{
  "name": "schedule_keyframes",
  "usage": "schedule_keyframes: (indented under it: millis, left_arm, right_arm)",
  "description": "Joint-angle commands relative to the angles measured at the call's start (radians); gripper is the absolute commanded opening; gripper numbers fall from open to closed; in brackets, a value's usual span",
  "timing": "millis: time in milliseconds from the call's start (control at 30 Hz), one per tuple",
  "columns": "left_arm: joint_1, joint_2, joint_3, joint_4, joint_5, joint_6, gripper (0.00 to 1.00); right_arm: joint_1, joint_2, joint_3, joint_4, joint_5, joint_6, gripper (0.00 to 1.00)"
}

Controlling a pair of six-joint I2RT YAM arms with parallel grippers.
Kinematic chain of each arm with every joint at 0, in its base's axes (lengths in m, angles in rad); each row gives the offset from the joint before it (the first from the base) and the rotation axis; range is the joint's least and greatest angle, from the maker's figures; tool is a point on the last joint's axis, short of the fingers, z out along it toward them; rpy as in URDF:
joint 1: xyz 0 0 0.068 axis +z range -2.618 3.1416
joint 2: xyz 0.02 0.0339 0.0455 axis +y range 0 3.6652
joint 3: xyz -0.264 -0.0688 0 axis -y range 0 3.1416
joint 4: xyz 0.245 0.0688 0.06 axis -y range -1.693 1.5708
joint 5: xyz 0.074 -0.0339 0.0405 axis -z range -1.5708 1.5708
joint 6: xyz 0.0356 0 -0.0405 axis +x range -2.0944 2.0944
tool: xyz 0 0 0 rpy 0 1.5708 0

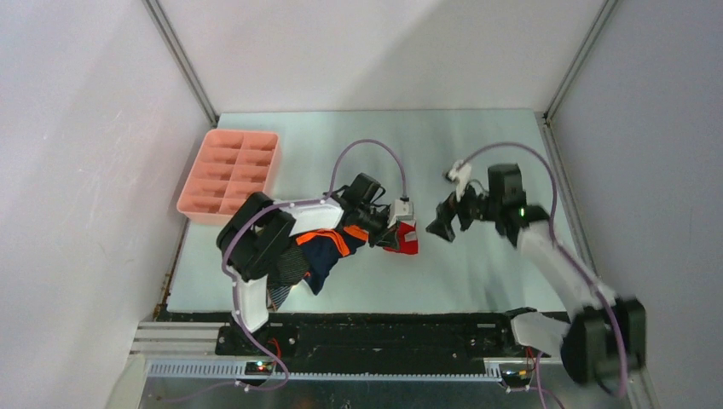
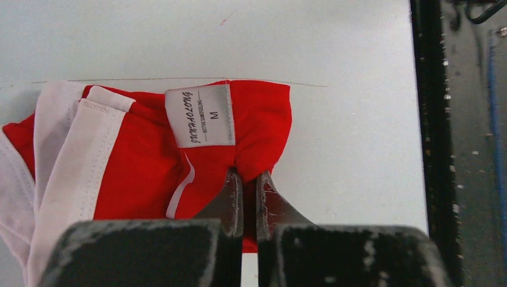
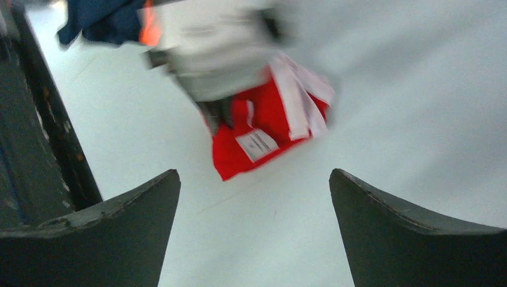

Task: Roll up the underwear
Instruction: Roll the underwear to the center of the board.

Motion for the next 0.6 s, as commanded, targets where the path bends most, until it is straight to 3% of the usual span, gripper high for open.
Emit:
schedule_keyframes:
  millis: [0, 100, 467, 567]
  left_arm:
    - [0.025, 0.111, 0.145, -0.344, 0.099, -0.003, 0.00]
    - [0.042, 0.154, 0.196, -0.402, 0.114, -0.028, 0.00]
    - [0.073, 0.217, 0.252, -0.395, 0.179, -0.143, 0.00]
    - [0.080, 0.235, 0.281, -0.394, 0.199, -0.180, 0.00]
  right_arm:
    - [0.210, 0.065, -0.128, 0.131, 0.121, -0.348, 0.86]
    - [0.267, 0.133, -0.132, 0.193, 0.213, -0.362, 0.75]
    - [0.361, 0.285, -0.132, 0.373, 0.295, -0.385, 0.74]
    - [0.403, 0.328, -0.126, 0.398, 0.334, -0.431, 0.69]
